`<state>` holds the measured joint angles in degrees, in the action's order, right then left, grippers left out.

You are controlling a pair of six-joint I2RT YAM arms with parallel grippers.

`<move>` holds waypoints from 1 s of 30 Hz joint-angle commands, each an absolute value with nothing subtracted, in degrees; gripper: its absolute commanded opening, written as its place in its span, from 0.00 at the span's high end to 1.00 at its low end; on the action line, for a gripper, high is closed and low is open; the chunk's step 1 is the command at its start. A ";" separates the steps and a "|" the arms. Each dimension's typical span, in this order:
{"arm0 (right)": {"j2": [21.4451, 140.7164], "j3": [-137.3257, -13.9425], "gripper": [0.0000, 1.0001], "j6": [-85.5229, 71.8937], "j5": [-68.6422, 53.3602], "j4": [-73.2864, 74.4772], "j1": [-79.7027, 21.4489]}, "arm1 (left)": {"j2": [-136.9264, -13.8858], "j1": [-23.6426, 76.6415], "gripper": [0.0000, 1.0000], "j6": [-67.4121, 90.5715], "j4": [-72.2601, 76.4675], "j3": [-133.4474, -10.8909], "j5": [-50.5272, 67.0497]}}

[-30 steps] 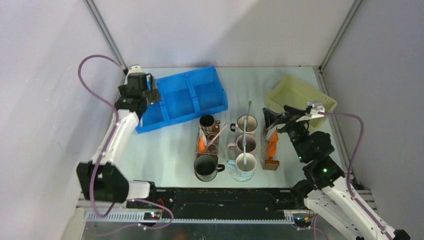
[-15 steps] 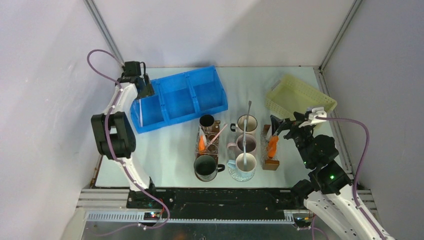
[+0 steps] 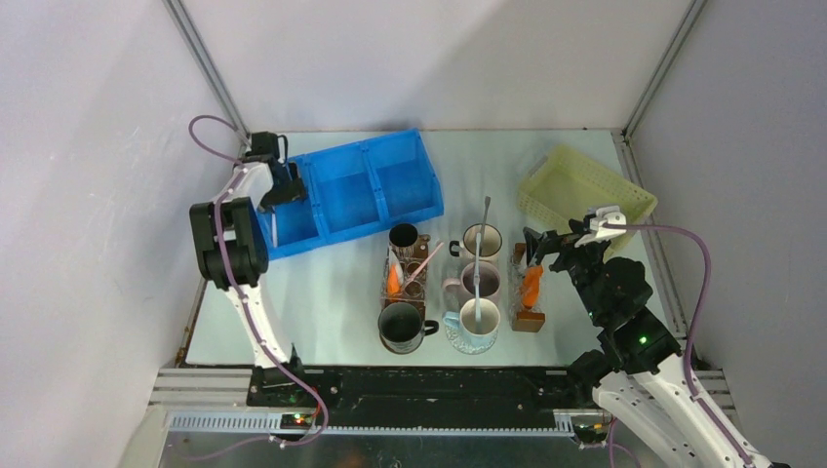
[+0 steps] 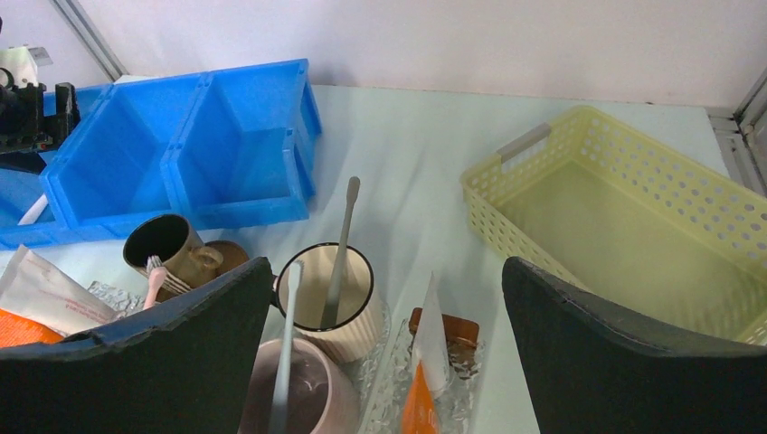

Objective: Prepare toiletry sets of a toothbrush and toothpaste on the tray
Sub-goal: Place the toothbrush in the toothpaste holder.

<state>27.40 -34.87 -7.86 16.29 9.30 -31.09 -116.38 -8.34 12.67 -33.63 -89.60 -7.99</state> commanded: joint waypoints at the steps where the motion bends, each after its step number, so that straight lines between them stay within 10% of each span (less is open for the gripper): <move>1: 27.68 -36.54 0.00 -6.37 15.64 8.66 -30.94 | -118.16 -10.32 0.17 13.63 -31.97 -90.92 -7.13; 30: 23.52 -34.98 0.00 -5.75 15.06 8.65 -30.95 | -118.95 -11.04 0.31 16.54 -42.63 -91.87 -20.63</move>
<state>24.93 -34.85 -6.81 15.22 9.30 -31.09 -120.77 -10.11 14.68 -41.80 -93.23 -18.85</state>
